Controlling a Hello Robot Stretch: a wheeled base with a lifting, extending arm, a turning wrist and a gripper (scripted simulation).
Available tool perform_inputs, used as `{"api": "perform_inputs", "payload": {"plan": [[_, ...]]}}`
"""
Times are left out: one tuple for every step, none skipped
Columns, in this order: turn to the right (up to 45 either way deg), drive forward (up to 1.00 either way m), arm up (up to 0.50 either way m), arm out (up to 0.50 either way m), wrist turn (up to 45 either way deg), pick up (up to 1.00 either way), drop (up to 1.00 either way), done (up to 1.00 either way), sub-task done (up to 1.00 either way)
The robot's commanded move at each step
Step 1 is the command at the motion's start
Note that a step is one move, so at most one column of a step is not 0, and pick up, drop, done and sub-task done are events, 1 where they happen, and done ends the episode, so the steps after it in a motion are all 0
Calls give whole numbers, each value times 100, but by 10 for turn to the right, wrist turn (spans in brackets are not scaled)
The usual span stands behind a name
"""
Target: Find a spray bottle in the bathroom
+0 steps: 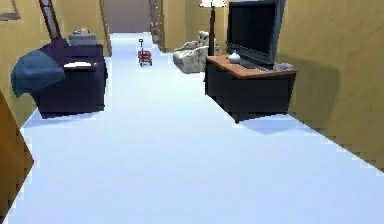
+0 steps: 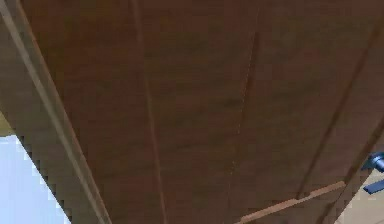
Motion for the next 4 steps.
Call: {"api": "perform_inputs", "payload": {"plan": [[-180, 0, 0, 0, 0, 0, 0, 0, 0], [0, 100, 0, 0, 0, 0, 0, 0, 0], [0, 100, 0, 0, 0, 0, 0, 0, 0], [0, 100, 0, 0, 0, 0, 0, 0, 0]]}}
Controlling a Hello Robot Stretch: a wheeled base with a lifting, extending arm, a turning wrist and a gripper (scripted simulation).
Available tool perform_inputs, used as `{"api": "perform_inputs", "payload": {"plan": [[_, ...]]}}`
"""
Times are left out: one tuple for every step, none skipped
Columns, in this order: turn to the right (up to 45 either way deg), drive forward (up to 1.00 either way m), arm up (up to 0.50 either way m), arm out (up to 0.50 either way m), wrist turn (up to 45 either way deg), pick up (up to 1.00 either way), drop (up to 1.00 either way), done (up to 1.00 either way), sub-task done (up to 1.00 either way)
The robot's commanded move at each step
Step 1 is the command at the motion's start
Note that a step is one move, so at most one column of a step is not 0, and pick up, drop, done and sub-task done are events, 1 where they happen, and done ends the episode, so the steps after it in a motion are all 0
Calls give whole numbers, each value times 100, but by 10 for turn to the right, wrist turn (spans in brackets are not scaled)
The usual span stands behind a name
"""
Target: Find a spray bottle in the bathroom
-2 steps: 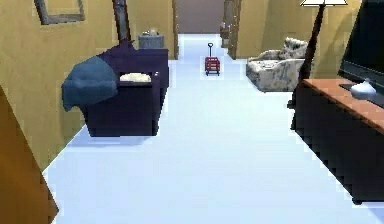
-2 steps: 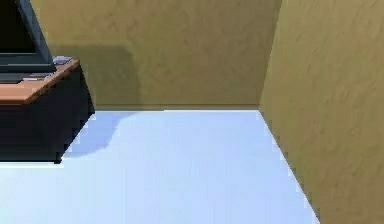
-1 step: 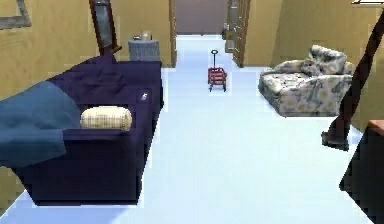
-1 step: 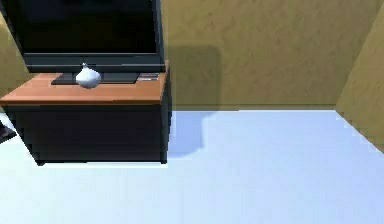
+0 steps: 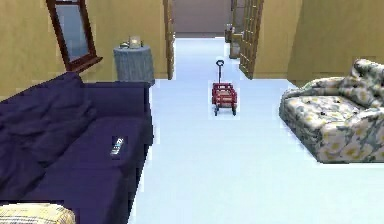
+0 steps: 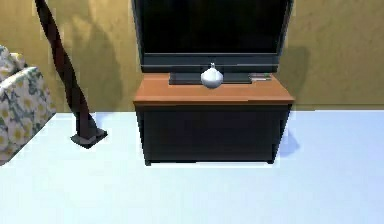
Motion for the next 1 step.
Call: {"api": "perform_inputs", "payload": {"plan": [[0, 100, 0, 0, 0, 0, 0, 0, 0]]}}
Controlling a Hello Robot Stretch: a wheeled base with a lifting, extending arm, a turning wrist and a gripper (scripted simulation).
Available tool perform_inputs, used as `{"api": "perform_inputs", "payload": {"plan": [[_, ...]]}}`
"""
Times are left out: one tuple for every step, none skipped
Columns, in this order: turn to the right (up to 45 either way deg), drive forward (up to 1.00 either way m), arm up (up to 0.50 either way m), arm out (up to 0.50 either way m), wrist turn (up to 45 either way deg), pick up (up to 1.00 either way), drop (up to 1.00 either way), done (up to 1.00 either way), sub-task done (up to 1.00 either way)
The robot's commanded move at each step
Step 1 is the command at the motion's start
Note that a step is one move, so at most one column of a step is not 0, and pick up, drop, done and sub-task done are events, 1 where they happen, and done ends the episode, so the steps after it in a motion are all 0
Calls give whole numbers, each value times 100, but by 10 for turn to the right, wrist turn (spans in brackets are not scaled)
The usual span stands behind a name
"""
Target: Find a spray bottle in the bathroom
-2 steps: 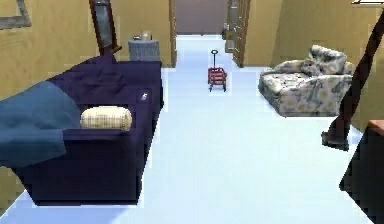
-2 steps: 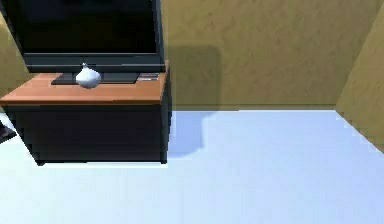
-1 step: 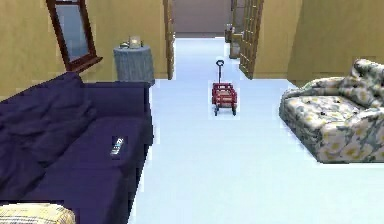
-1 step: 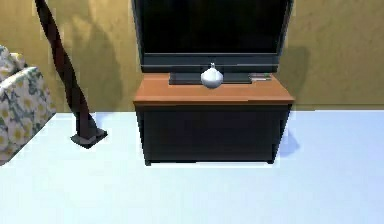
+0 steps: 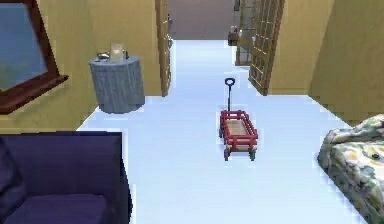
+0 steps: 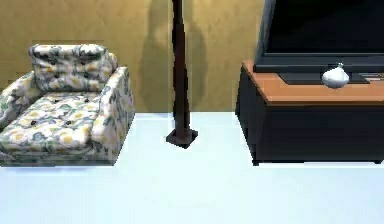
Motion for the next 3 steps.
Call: {"api": "perform_inputs", "payload": {"plan": [[0, 100, 0, 0, 0, 0, 0, 0, 0], [0, 100, 0, 0, 0, 0, 0, 0, 0], [0, 40, 0, 0, 0, 0, 0, 0, 0]]}}
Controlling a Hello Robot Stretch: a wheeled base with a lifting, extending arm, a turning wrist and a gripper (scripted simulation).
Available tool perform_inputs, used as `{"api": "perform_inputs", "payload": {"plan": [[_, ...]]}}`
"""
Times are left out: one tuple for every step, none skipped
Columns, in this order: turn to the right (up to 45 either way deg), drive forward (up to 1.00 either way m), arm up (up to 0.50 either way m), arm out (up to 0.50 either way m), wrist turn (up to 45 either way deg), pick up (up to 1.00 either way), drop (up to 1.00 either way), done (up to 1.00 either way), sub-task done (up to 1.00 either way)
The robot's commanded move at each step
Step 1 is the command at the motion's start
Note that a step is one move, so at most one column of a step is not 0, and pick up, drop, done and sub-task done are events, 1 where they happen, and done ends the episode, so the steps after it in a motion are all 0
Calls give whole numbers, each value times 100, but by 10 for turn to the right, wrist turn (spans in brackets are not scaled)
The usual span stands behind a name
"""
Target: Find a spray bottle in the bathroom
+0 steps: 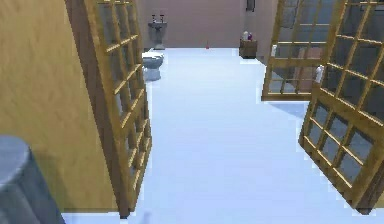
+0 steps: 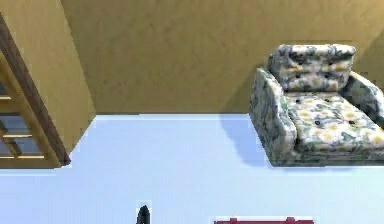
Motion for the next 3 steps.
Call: {"api": "perform_inputs", "payload": {"plan": [[90, 0, 0, 0, 0, 0, 0, 0, 0], [0, 100, 0, 0, 0, 0, 0, 0, 0], [30, 0, 0, 0, 0, 0, 0, 0, 0]]}}
